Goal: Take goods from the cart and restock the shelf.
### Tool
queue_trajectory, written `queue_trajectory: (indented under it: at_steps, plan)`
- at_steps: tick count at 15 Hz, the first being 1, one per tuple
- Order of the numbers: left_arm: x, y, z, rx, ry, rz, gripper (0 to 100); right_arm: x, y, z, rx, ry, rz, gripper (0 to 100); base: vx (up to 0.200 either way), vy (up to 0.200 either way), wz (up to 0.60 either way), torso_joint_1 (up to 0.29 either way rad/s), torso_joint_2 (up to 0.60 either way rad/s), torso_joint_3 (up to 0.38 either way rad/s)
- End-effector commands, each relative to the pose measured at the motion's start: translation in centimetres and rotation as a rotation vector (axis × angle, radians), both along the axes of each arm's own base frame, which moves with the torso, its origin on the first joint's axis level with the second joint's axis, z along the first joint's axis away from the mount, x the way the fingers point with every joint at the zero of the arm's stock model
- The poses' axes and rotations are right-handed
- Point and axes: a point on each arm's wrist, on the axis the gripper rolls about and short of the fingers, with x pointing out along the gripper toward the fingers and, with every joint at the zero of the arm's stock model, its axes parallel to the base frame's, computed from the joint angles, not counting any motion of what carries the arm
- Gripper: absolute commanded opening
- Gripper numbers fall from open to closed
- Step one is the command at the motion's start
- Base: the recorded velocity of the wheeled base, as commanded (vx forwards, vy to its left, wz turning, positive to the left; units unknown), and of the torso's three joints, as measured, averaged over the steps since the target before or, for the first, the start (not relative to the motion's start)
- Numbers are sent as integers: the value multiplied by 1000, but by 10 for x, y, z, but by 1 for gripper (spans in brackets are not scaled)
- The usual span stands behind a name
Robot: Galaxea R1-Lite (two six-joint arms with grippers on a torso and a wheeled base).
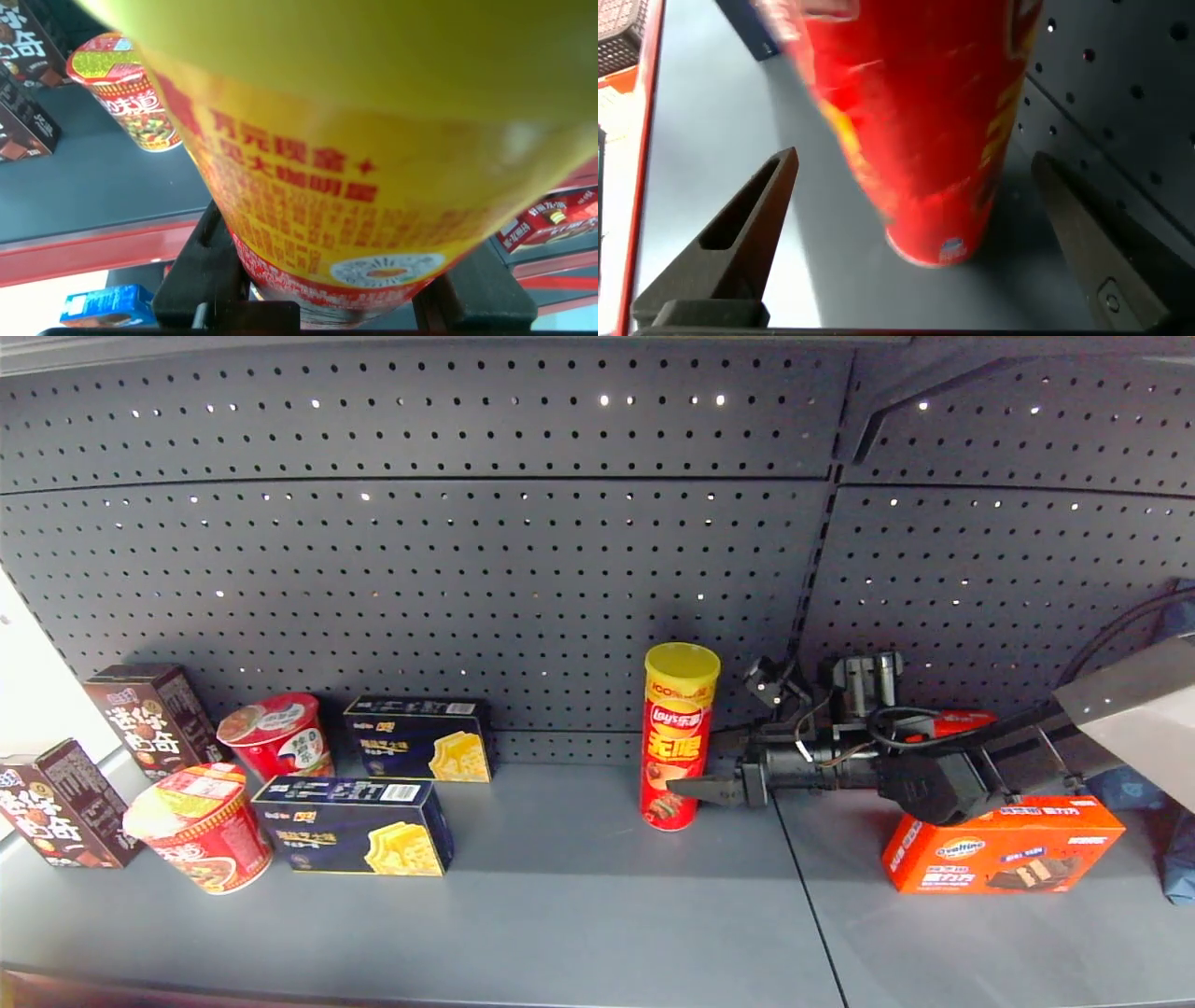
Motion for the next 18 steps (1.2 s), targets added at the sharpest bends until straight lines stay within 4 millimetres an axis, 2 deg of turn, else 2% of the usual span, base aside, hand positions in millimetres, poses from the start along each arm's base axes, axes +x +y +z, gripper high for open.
queue_trajectory:
  at_steps: [1,4,8,9,11,14,15,16,18]
  plan:
    - [0,0,0,0,1,0,0,6,5,-8,-4,7,4,100,0,0,0,0,0,0]
    - [0,0,-1,-1,4,2,0,13,19,-17,-4,5,24,100,0,0,0,0,0,0]
    - [0,0,-3,1,18,3,0,16,24,-24,-5,2,29,100,0,0,0,0,0,0]
    - [-2,0,-5,3,34,2,0,16,24,-23,-3,-4,23,0,0,0,0,0,0,0]
    - [-8,0,-9,5,40,0,0,11,22,-20,-20,-8,-22,0,0,0,0,0,0,0]
    - [-16,0,-15,3,39,0,0,-8,19,-5,-24,-13,-32,0,0,0,0,0,0,0]
    - [-19,1,-17,3,37,-1,0,-27,15,7,-23,-18,-23,0,0,0,0,0,0,0]
    - [-20,1,-18,3,31,-1,0,-34,15,13,-20,-23,-15,0,0,0,0,0,0,0]
    - [-21,1,-17,0,25,-7,0,-70,15,34,-11,-36,-3,0,0,0,0,0,0,0]
